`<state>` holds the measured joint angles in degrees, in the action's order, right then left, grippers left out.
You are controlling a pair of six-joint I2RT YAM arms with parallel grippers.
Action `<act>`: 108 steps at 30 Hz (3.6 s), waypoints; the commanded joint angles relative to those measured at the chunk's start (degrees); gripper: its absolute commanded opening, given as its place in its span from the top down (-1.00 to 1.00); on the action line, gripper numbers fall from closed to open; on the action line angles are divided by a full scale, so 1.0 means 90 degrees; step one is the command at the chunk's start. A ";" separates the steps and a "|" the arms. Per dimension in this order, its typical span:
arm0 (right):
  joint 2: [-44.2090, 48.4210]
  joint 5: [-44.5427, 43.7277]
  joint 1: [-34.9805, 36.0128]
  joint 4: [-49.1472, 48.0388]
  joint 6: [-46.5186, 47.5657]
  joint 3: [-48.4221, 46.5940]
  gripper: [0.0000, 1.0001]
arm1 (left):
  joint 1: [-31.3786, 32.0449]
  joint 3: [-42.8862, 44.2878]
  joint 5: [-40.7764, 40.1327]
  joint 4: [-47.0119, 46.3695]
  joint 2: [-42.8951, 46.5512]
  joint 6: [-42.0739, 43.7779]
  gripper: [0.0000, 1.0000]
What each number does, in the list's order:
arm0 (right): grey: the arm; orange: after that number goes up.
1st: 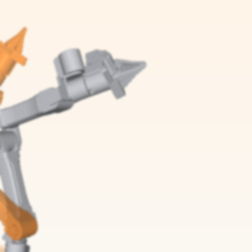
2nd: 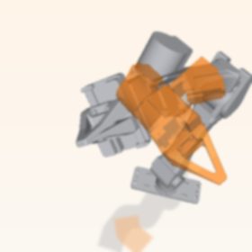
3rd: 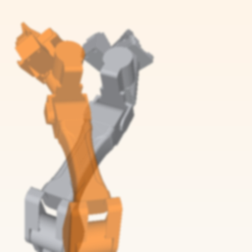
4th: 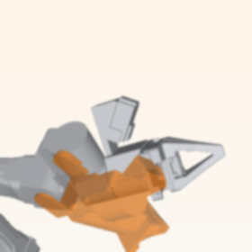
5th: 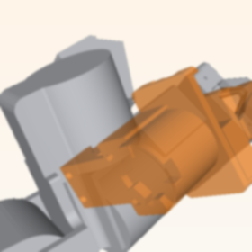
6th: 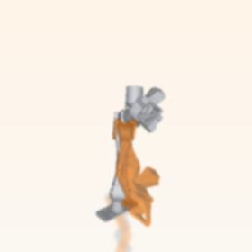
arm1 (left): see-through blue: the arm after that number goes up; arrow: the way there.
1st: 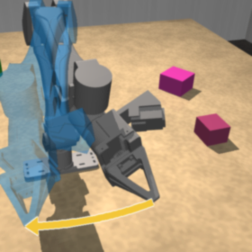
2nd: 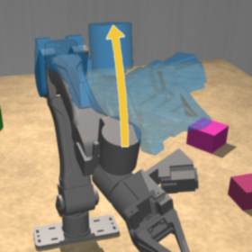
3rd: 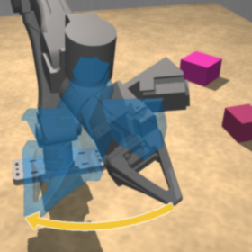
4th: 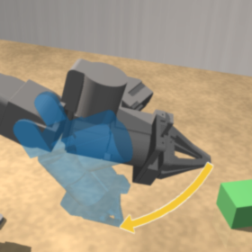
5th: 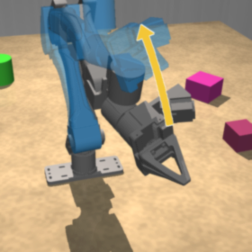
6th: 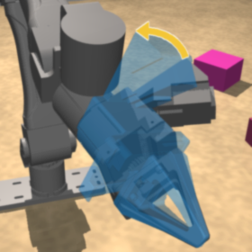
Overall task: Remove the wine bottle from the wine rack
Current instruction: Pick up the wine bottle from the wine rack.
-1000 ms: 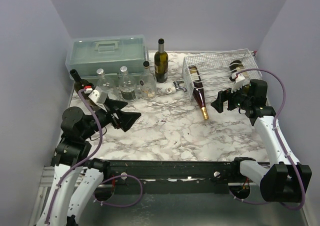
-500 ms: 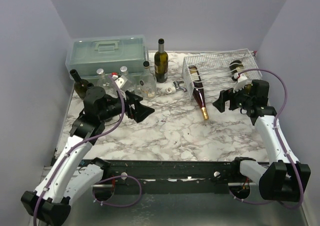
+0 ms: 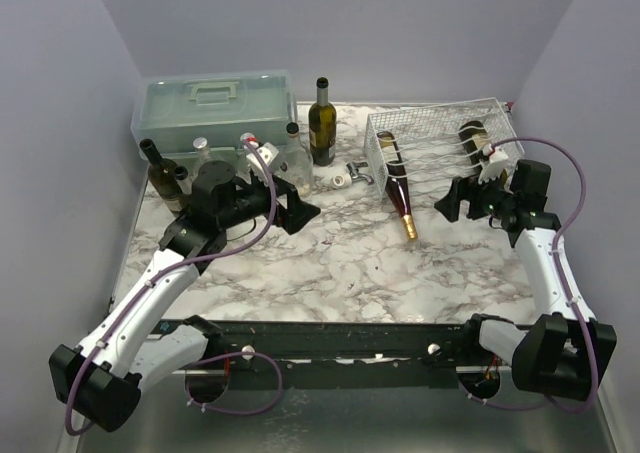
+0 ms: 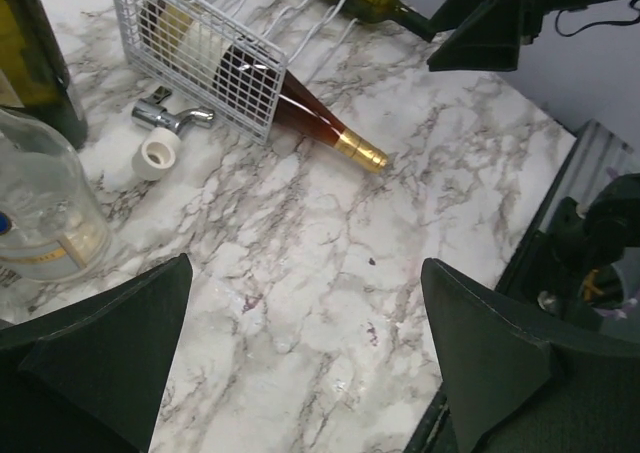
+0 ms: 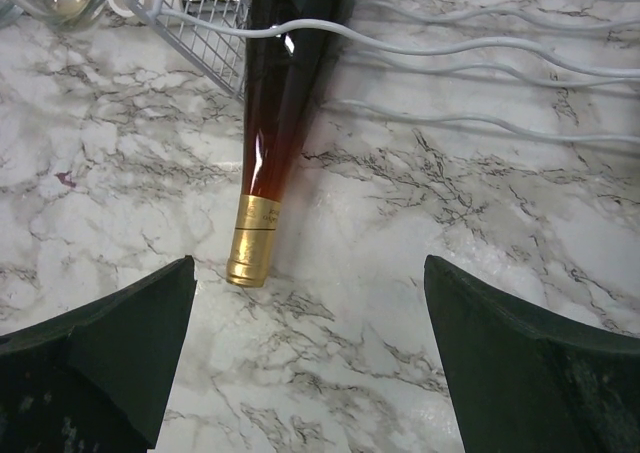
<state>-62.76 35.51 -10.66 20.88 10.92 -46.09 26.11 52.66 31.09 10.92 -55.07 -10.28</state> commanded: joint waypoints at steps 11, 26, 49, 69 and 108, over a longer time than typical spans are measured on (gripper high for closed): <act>-0.1184 -0.0122 -0.0657 0.0932 0.0672 -0.1213 -0.99 | 0.0662 -0.0705 -0.1493 0.0013 0.0439 0.1235 -0.97; -0.2984 -0.0501 -0.1926 0.1392 0.1873 -0.2437 -0.92 | 0.0821 -0.0715 -0.1637 0.0056 0.0532 0.1355 -0.97; -0.4830 -0.0881 -0.1941 0.1195 0.2484 -0.3416 -0.66 | 0.0832 -0.0712 -0.1794 0.0100 0.0513 0.1489 -0.97; -0.4960 -0.0563 -0.1947 -0.0218 0.2625 -0.2568 -0.35 | 0.0848 -0.0713 -0.1794 0.0105 0.0524 0.1523 -0.97; -0.5213 -0.0469 -0.1942 -0.1172 0.2088 -0.1949 0.01 | 0.0843 -0.0725 -0.1834 0.0116 0.0555 0.1583 -0.97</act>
<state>-108.03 29.91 -27.86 11.20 30.44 -64.16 33.41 46.65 15.73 12.12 -50.98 3.18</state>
